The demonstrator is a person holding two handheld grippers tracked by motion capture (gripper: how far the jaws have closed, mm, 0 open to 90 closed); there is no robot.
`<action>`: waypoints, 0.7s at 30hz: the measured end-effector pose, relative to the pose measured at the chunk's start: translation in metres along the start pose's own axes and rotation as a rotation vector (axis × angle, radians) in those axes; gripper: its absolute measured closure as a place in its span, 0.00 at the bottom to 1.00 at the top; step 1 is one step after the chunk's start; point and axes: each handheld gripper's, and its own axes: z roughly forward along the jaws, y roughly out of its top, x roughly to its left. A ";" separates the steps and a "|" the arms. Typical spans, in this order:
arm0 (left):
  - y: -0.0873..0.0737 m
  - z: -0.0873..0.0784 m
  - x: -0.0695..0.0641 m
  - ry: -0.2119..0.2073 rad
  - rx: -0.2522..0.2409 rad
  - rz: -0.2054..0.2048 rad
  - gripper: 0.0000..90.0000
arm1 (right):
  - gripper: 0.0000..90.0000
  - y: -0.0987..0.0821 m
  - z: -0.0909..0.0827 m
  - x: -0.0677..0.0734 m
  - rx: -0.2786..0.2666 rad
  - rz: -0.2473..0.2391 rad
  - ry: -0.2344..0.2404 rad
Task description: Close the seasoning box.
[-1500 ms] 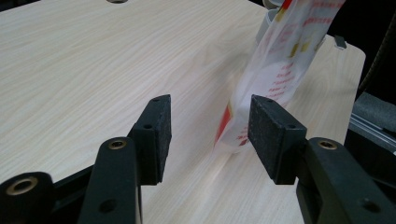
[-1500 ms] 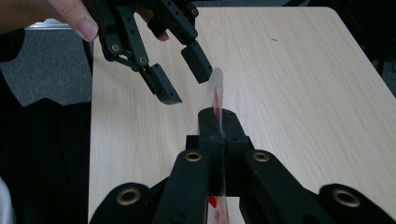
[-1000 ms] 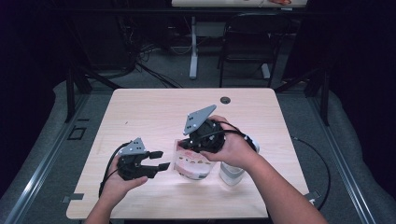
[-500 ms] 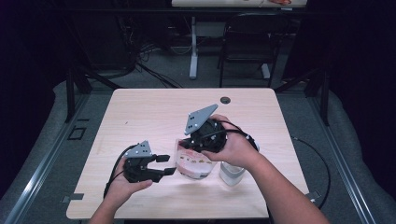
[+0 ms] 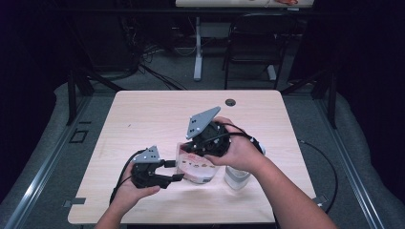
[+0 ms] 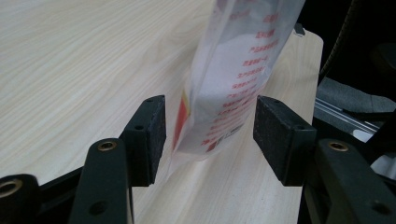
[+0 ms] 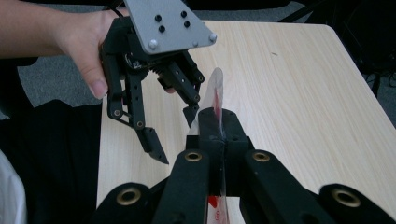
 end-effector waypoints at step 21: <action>-0.005 0.017 -0.002 -0.035 0.037 0.036 0.46 | 1.00 0.005 -0.004 0.001 -0.026 -0.011 0.026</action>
